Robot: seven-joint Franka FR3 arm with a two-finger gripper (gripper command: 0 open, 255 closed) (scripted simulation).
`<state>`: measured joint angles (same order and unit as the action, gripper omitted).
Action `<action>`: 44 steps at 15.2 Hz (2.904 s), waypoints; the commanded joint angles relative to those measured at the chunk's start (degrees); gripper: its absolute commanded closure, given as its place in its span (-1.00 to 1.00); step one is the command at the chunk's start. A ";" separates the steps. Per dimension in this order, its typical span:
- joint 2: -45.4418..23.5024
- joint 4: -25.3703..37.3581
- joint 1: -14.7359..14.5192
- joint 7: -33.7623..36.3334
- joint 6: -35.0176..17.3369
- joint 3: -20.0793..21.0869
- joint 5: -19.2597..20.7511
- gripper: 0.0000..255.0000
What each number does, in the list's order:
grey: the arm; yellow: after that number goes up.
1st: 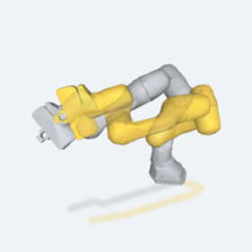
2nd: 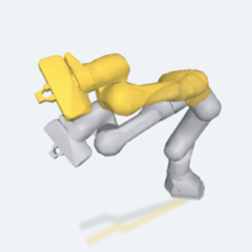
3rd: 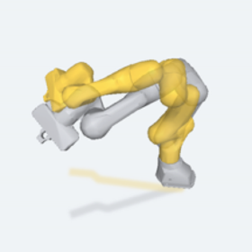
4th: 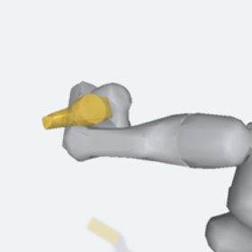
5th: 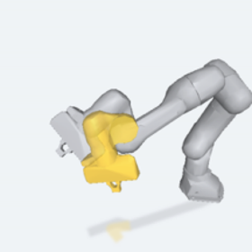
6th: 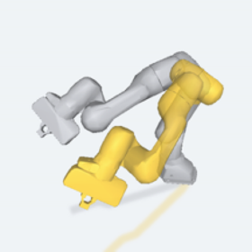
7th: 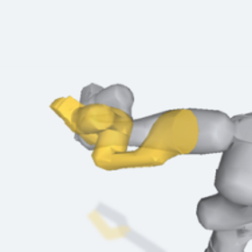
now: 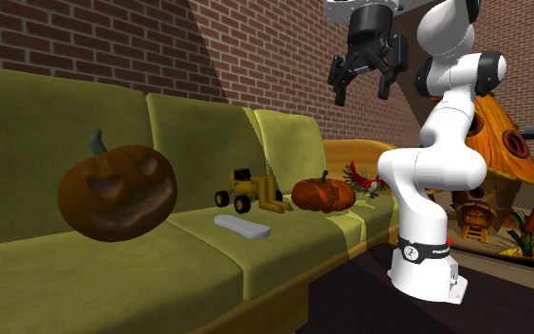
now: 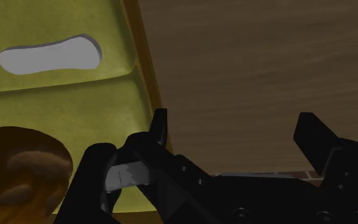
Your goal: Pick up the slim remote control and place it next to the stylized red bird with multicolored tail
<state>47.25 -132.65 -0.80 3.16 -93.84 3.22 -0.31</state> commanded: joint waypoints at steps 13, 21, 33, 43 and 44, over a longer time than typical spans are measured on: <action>-16.82 -0.60 10.77 14.24 -14.55 -3.39 1.65 -1.00; -27.81 0.50 16.97 23.26 -22.44 -6.82 2.20 -1.00; -42.69 2.17 24.89 35.11 -32.46 -13.44 0.72 -1.00; -48.37 -0.09 26.00 36.01 -39.78 -14.59 -0.86 -1.00; -48.37 -0.10 26.01 36.02 -39.78 -14.59 -0.85 -1.00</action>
<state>-0.92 -132.64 25.21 39.22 -133.29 -11.37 -1.11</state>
